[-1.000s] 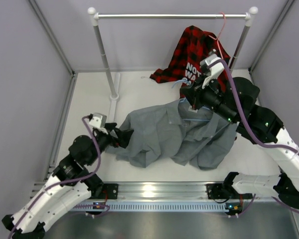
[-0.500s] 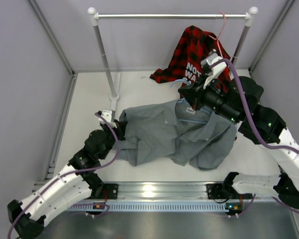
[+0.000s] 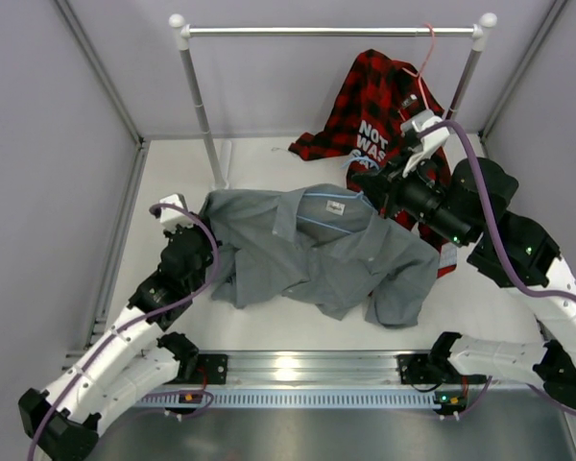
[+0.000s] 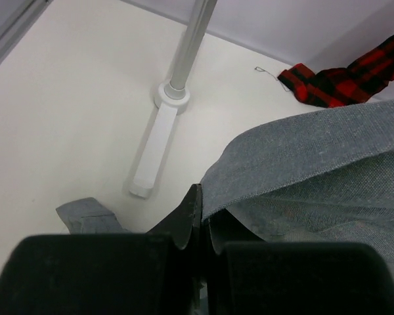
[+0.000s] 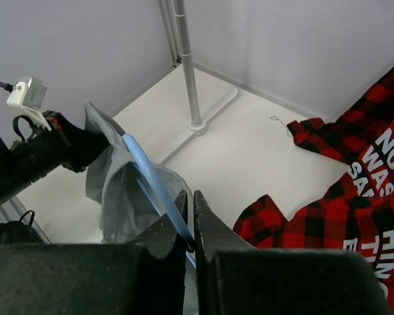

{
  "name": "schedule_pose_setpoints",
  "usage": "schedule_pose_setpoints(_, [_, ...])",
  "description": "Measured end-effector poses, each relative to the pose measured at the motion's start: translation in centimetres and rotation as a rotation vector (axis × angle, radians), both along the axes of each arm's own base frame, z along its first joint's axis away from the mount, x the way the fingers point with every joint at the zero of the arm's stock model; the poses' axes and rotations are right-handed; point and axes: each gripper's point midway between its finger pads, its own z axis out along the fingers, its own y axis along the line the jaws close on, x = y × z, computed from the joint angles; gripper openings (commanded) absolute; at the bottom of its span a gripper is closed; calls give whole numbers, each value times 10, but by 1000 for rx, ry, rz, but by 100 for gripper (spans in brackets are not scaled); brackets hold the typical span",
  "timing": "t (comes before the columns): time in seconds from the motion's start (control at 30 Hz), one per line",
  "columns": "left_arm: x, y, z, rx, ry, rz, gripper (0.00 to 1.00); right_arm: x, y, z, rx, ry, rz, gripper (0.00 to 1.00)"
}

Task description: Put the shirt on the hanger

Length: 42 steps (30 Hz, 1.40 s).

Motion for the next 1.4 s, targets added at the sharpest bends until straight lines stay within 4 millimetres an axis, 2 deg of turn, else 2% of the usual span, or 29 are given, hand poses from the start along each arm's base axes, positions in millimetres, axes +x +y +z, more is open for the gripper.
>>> schedule_pose_setpoints(0.17, [-3,-15,4,-13,-9,-100,0,2,3,-1,1,8,1,0])
schedule_pose_setpoints(0.33, [-17,-36,35,-20,-97,-279,0,9,13,-4,-13,20,6,0])
schedule_pose_setpoints(0.4, [-21,-37,50,-20,-134,-304,25,12,17,-6,-18,25,7,0])
schedule_pose_setpoints(0.43, [-23,-35,58,-17,-150,-303,46,13,18,-7,-22,27,7,0])
schedule_pose_setpoints(0.5, [-24,-27,74,-26,-171,-266,98,13,19,-8,-24,29,5,0])
schedule_pose_setpoints(0.6, [-24,-8,80,-29,-146,-162,98,14,18,-8,-24,28,0,0])
schedule_pose_setpoints(0.7, [-26,1,76,-7,-112,-123,98,15,17,-8,-24,27,-8,0])
schedule_pose_setpoints(0.8, [-32,-4,87,5,-112,-171,98,15,14,-4,-24,22,-14,0])
schedule_pose_setpoints(0.9, [-42,-39,127,26,-179,-403,98,14,13,-1,-25,14,-18,0])
schedule_pose_setpoints(1.03, [-63,-104,210,102,-360,-804,98,13,12,-3,-39,13,-9,0])
schedule_pose_setpoints(1.07, [-67,-120,224,138,-401,-905,98,12,12,-5,-50,14,-2,0])
schedule_pose_setpoints(1.13, [-74,-151,237,212,-454,-1101,98,9,13,-10,-70,21,21,0])
schedule_pose_setpoints(1.17, [-76,-162,237,237,-466,-1171,98,7,13,-12,-80,23,34,0])
schedule_pose_setpoints(1.23, [-77,-185,224,278,-464,-1328,98,1,14,-14,-91,26,64,0])
schedule_pose_setpoints(1.4, [-76,-225,165,255,-340,-1646,98,-17,15,-11,-96,8,157,0])
